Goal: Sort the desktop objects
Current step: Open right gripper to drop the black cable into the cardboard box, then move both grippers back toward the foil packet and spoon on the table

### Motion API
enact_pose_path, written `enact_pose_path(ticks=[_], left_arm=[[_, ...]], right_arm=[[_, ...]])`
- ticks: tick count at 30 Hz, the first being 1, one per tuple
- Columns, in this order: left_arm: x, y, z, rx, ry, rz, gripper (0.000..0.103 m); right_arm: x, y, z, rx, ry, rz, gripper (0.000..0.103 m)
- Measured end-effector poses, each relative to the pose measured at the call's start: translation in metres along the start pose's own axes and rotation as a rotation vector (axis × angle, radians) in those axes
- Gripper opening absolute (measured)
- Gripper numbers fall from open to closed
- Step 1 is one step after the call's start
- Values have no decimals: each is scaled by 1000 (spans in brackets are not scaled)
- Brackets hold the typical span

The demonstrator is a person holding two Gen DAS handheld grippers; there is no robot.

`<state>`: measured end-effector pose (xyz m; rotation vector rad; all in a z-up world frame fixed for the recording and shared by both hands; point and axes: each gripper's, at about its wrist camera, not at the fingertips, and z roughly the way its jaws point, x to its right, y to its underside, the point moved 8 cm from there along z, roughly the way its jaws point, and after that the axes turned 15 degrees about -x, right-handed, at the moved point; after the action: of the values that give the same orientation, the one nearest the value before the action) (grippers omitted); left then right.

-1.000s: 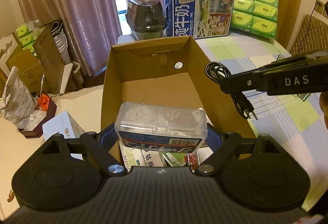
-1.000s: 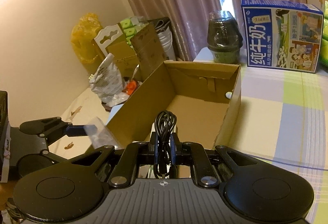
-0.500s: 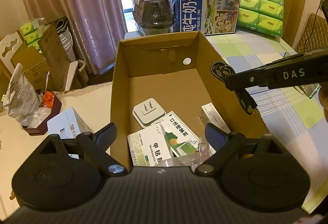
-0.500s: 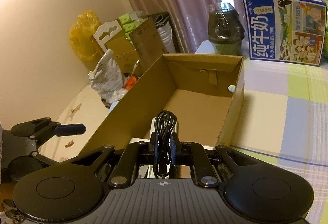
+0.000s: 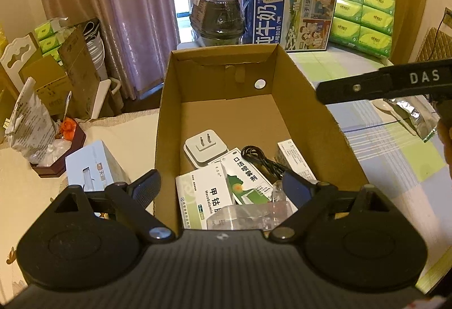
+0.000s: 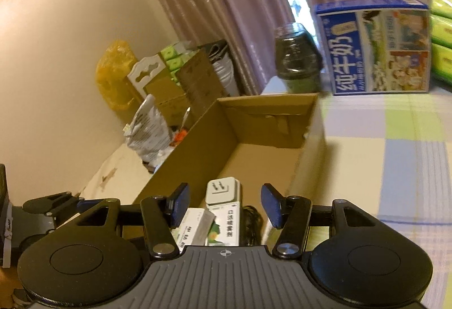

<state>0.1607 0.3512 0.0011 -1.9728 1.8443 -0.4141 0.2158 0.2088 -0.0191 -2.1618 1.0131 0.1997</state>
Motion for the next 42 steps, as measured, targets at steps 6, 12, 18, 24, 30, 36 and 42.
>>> enact_pose_path(ticks=[6,12,18,24,30,36,42], left_arm=[[11,3,-15,20,7,-14,91],[30,7,-31,35,15,-16,91],[51,17,-47,46,25,-15,93],[75,26,-60,55,36,-7,95],[97,31,-71,65,48,2,98],[122,35,-78,84,77,1,102],[150,38,-82,100,117,-12,102]], right_arm=[[15,21,-31,23,13,49,56],[22,43,-62,41,36,73,62],[30,61,-93,64,70,88,76],[39,82,-124,85,119,81,93],[55,109,-155,108,204,76,101],[90,139,-183,120,266,148,101],[124,170,-212,131,330,206,101]])
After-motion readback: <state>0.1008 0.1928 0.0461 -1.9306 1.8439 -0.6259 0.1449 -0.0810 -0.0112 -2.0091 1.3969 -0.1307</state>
